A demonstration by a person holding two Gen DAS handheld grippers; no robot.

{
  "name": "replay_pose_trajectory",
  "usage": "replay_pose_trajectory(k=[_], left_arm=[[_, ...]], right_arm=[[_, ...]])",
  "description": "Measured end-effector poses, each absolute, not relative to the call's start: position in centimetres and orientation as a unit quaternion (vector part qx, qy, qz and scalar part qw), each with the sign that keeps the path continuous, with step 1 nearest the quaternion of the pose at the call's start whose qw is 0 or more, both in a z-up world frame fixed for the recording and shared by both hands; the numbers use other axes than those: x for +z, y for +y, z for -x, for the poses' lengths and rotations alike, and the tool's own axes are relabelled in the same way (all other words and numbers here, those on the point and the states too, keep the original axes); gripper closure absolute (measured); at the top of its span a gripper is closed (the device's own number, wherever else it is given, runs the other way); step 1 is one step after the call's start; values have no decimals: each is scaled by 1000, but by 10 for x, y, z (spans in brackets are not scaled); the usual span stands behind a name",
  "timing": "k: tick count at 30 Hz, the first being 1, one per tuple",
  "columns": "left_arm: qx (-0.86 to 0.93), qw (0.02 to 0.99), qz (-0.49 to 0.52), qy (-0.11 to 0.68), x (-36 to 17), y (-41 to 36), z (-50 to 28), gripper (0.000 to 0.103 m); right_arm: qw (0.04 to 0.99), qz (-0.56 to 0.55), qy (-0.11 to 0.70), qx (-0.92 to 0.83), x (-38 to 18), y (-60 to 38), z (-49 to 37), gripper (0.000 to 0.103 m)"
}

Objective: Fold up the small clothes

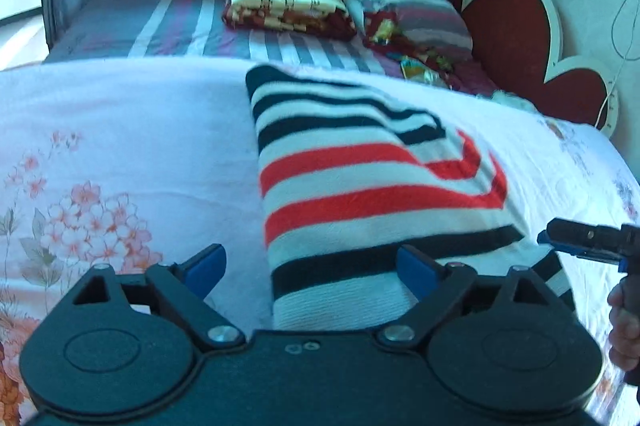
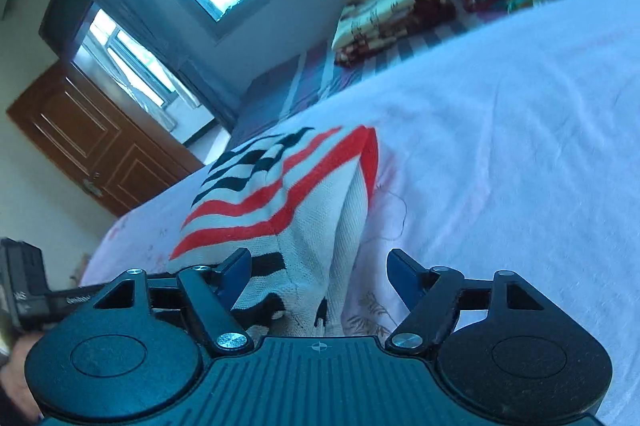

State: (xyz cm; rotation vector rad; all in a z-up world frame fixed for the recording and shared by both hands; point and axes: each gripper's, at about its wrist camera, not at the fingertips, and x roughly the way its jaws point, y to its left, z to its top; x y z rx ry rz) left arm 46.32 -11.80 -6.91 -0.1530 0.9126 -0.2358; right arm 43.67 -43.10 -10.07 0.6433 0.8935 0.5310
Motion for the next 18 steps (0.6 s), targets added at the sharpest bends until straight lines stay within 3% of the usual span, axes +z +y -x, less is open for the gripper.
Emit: replay_pose_trajectory(k=[3, 10, 18], left_arm=[[-139, 869, 128, 456, -76, -106, -466, 10], [-186, 817, 251, 485, -104, -81, -478, 11], [-208, 802, 243, 504, -102, -96, -490, 18]], right_arm=[[779, -354, 445, 263, -116, -441, -446, 28], [740, -357, 491, 290, -122, -434, -468, 28], [740, -316, 501, 319, -116, -428, -478, 29]])
